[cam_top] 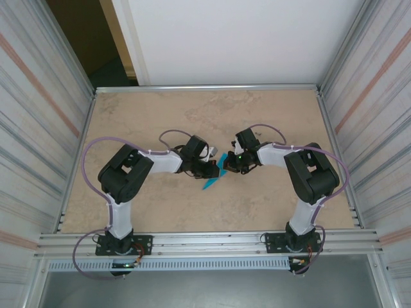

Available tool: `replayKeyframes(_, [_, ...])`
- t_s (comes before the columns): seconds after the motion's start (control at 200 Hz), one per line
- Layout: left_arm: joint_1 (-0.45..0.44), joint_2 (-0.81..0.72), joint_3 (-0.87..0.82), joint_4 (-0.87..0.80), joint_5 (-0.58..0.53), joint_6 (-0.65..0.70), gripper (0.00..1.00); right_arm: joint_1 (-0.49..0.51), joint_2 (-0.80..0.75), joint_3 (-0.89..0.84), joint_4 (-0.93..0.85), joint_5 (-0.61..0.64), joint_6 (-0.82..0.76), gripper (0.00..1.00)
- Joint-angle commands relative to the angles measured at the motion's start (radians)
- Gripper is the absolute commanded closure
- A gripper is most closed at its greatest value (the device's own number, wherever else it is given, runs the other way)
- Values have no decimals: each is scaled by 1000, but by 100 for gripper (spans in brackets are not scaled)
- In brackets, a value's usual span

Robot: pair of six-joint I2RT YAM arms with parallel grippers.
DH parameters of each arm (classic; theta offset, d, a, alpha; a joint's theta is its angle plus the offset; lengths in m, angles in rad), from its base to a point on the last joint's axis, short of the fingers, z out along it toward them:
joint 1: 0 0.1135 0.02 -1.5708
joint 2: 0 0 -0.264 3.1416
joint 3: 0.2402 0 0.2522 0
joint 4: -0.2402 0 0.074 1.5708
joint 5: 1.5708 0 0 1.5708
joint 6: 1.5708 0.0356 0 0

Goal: Fold a paper plane with a square sheet of paper (pick it up from the middle)
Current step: Fold the wing for the fifth time at the center of the table.

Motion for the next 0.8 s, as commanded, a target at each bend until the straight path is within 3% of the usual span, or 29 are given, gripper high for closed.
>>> replayKeyframes(0.0, [-2, 25, 0, -98, -48, -4, 96, -36, 25, -33, -34, 35, -14, 94])
replayKeyframes(0.496, [-2, 28, -23, -86, -44, -19, 96, -301, 28, -13, -10, 59, -26, 92])
replayKeyframes(0.656, [-1, 26, -7, -86, -37, -16, 96, -284, -122, -8, -57, 103, -26, 92])
replayKeyframes(0.797, [-2, 33, 3, -85, -35, -19, 96, -206, -217, -25, -95, 144, -21, 91])
